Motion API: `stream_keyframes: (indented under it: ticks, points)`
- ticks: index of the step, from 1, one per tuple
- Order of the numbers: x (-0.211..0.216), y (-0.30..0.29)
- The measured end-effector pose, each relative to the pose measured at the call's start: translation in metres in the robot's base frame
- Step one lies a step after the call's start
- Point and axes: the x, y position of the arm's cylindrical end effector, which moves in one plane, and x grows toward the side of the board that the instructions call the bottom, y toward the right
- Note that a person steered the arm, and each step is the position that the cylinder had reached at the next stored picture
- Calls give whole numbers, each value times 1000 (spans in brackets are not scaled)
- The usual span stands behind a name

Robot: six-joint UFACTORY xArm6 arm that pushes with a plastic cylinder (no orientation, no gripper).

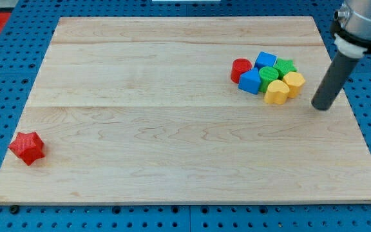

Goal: Separate the red circle from the group of blocks

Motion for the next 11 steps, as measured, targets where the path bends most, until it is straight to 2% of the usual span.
stream_keyframes:
  ticks: [7,9,10,11]
  points:
    - [-113,-226]
    - [-63,-232]
    - [-68,-287]
    - [-96,-287]
